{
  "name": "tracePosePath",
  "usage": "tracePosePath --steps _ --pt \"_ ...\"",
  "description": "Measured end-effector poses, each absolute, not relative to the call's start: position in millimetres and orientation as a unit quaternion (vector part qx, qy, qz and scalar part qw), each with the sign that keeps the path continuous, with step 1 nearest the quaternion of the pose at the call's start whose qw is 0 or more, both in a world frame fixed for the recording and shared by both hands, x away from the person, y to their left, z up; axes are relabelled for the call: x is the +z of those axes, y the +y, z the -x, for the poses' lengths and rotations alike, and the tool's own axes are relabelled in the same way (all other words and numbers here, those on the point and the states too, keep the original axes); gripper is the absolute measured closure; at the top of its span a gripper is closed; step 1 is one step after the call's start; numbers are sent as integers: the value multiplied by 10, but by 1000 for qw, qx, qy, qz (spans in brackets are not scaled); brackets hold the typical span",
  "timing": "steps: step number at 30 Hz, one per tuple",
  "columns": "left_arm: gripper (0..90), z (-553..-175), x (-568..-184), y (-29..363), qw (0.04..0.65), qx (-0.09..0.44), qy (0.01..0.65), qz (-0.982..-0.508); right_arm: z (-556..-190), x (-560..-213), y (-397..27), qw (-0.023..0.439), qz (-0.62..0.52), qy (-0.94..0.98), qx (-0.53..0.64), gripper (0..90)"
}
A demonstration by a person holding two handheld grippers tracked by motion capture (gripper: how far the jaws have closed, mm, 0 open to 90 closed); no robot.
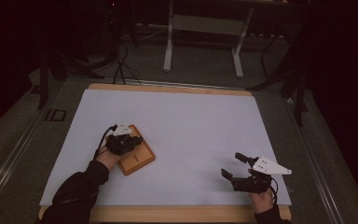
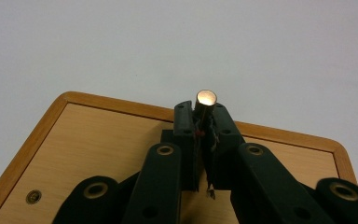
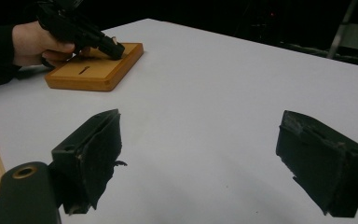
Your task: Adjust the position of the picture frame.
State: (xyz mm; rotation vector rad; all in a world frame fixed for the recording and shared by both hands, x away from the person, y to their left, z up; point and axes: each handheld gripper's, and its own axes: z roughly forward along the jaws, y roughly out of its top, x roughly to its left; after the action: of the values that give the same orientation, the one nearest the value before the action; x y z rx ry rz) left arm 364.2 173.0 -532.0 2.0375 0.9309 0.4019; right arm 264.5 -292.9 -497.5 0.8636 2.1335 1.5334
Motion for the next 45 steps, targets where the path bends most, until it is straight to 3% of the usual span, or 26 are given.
tracePosePath --steps 11,22,36,45 --pt "855 -3600 -5266 1650 401 167 357 -827 -2650 -4974 -2945 183 -308 755 549 138" --pt "856 -3559 -5081 1501 430 154 339 -822 -2656 -4974 -2948 181 -307 754 551 139" --pt "856 -3596 -4822 1099 459 149 315 -818 -2678 -4977 -2960 176 -309 752 555 139" --pt "856 -3711 -4825 780 447 140 301 -831 -2680 -4978 -2967 175 -309 750 557 138"
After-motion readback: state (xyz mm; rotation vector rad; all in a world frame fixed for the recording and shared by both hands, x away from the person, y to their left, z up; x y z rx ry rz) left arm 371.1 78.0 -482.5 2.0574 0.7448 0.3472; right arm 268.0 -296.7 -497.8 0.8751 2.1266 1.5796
